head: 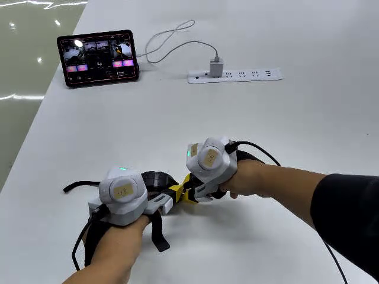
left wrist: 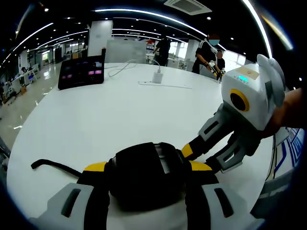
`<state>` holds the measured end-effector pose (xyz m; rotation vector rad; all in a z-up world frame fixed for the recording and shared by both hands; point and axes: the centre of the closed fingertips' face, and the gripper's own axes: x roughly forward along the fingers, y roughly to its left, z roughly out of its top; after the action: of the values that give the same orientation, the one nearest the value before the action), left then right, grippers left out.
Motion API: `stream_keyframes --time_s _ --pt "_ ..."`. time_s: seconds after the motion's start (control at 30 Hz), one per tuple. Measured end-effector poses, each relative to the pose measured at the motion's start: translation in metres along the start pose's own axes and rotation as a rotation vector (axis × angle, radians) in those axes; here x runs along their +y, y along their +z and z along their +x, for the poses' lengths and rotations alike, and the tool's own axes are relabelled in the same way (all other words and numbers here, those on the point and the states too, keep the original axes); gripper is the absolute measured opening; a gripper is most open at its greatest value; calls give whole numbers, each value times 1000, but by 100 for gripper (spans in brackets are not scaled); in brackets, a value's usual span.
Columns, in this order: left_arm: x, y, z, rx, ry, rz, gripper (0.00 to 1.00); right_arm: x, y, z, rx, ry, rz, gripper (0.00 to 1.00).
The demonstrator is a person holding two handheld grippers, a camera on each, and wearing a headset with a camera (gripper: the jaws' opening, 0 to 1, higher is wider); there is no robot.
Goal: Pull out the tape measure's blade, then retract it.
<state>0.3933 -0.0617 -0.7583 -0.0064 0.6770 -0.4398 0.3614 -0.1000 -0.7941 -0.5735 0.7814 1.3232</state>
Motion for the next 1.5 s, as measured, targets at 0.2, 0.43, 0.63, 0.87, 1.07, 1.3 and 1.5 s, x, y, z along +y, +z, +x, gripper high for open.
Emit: stream_keyframes --time_s 0.2,0.43,0.63,0.87,1.07,1.3,1.5 --pt "0 -1 -1 2 4 2 60 0 0 1 16 -12 -2 12" --pt "0 1 -1 -4 4 -6 61 -2 -2 0 33 -42 1 15" --pt "2 8 -3 -21 -13 13 66 0 -7 -6 41 -45 7 13" --pt "-1 14 -4 -24 -71 57 87 -1 -6 -19 6 -59 62 22" --pt "-1 12 -5 -7 -117 91 99 -6 -8 -39 -40 -104 111 27" --pt "-3 10 -15 4 -215 155 99 -4 -24 -65 -55 -149 137 31" --pt "-10 10 -30 18 -341 210 99 3 -41 -91 -79 -185 185 37"
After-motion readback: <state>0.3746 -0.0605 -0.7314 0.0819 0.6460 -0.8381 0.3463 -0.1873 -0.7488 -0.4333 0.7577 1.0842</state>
